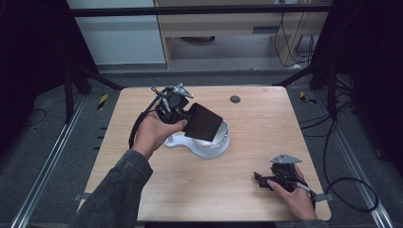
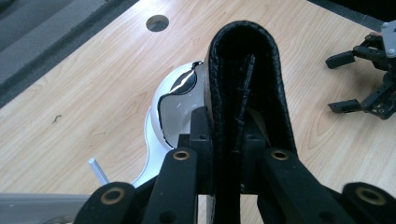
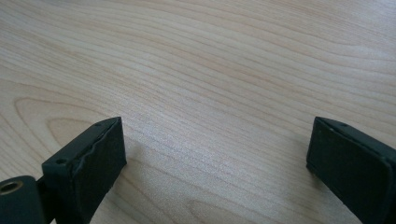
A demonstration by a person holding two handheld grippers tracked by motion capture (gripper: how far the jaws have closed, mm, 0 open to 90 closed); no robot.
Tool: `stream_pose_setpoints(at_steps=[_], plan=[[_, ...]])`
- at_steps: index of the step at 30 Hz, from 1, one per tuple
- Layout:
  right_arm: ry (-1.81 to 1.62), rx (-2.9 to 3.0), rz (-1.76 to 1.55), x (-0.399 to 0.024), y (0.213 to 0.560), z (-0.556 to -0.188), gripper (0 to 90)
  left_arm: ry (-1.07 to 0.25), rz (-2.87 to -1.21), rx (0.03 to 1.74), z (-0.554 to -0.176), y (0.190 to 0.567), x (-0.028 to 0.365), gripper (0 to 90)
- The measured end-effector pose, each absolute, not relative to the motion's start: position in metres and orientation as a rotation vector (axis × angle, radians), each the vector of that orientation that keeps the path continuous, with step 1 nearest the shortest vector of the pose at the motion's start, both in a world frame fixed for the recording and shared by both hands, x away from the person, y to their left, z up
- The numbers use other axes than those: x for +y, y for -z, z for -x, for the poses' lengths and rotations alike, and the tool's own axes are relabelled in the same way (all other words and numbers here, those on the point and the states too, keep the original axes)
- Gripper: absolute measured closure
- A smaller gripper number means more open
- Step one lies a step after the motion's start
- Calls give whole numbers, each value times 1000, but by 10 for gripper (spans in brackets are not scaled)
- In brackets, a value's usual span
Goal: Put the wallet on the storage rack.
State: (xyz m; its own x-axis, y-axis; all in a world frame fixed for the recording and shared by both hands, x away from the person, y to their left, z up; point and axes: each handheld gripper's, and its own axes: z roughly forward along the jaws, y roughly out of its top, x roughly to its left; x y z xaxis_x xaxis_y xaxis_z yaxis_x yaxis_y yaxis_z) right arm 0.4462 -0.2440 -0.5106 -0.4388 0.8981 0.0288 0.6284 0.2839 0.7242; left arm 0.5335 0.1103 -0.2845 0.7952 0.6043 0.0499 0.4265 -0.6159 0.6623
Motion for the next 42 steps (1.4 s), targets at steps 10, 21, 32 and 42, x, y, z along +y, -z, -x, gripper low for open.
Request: stream_pose_setpoints(at_steps=[10, 21, 32, 42], plan=[[-947, 2171, -1366, -243, 511, -446, 46, -330, -2334, 772, -537, 301, 106, 802], [-940, 2172, -1359, -243, 512, -445, 44, -293, -2337, 784, -545, 316, 97, 801], [-941, 2171, -1358, -242, 512, -445, 43, -279, -2341, 794, -551, 324, 96, 800], [-940, 2169, -1351, -242, 512, -445, 43, -306, -2317, 816, -557, 326, 101, 767]])
